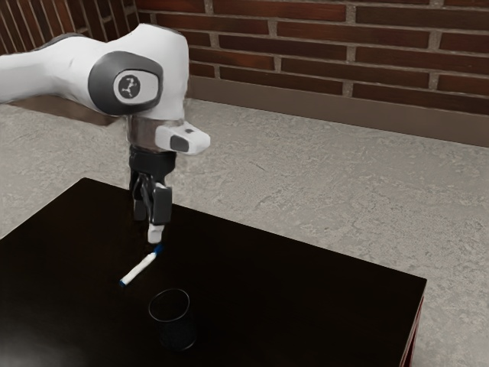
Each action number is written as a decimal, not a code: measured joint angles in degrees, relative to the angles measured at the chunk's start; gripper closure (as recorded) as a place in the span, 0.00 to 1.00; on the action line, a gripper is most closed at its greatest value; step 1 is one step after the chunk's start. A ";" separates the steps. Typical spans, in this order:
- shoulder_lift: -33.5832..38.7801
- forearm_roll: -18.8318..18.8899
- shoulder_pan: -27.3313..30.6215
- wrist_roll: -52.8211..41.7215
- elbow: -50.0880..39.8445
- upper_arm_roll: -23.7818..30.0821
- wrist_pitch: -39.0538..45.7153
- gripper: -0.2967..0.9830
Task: Put the marker into the pen holder.
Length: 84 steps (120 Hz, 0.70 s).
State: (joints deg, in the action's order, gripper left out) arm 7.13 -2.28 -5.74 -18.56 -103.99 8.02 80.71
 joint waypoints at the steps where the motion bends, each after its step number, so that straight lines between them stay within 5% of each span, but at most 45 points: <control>1: -0.10 0.10 0.03 0.24 1.35 -0.12 -0.10 0.23; 12: -0.73 0.82 -0.17 2.77 7.42 -2.85 -0.07 0.23; 31: -2.02 4.33 0.03 5.96 -5.12 -6.20 8.56 0.23; 41: -10.36 7.68 -1.21 6.75 -8.74 -8.31 17.12 0.23; 58: -23.72 6.27 -0.37 5.39 -10.93 -13.53 33.41 0.23; 84: -28.43 2.28 -0.12 1.80 -11.04 -18.81 46.91 0.23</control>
State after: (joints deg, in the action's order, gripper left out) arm -21.30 0.01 -5.86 -16.75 -115.03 -10.78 127.62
